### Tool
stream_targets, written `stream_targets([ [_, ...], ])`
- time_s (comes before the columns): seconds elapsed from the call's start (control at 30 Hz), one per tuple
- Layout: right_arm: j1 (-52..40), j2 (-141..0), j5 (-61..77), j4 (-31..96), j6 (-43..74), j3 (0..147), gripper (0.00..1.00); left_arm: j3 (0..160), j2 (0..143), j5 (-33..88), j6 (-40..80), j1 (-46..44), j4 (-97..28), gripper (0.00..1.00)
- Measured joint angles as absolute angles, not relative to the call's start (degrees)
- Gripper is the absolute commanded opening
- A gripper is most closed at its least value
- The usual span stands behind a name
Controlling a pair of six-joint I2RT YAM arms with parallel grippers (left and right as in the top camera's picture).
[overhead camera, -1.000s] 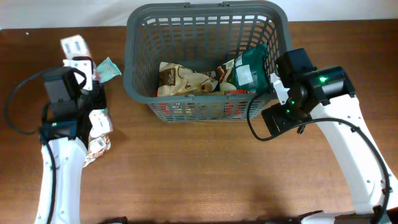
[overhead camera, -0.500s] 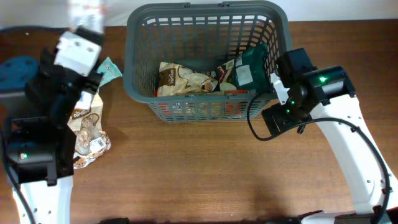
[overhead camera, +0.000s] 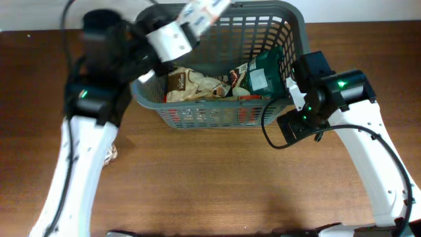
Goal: Pack container
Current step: 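Lift the tissue stack with the left gripper and drop it into the basket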
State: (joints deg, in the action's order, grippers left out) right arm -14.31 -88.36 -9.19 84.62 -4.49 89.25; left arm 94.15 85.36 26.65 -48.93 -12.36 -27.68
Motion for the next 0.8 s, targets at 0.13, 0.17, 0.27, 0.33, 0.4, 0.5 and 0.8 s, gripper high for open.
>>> stream_targets([
  [0.13,-14.3,-88.4,-9.2,84.6,-4.5,89.3,0.99,98.6,91.7,24.4,-51.8,-13.9,-28.3,0.09],
  [0.17,-14.3,-88.4,-9.2,84.6,-4.5,89.3,0.99,99.7,93.2,23.4,-52.7,-14.3,-28.7,0.09],
  [0.27,-14.3,-88.4,-9.2,84.6,-4.5,89.3,0.99,101.8,96.7,20.1,-55.8,-15.7,-29.4,0.07],
  [0.33,-14.3,-88.4,-9.2,84.6,-4.5,89.3,0.99,102.0,98.4,18.2,-58.0,-16.8,-29.5,0.05],
  [0.4,-14.3,-88.4,-9.2,84.6,-4.5,89.3,0.99,102.0,100.1,16.1,-60.8,-18.1,-30.1,0.05],
  [0.5,-14.3,-88.4,-9.2,84.6,-4.5,89.3,0.99,102.0,102.2,13.7,-64.9,-19.8,-31.4,0.04],
  [0.8,-14.3,-88.4,-9.2,84.6,-4.5,89.3,0.99,102.0,104.5,7.3,-69.9,-21.4,-31.5,0.15],
])
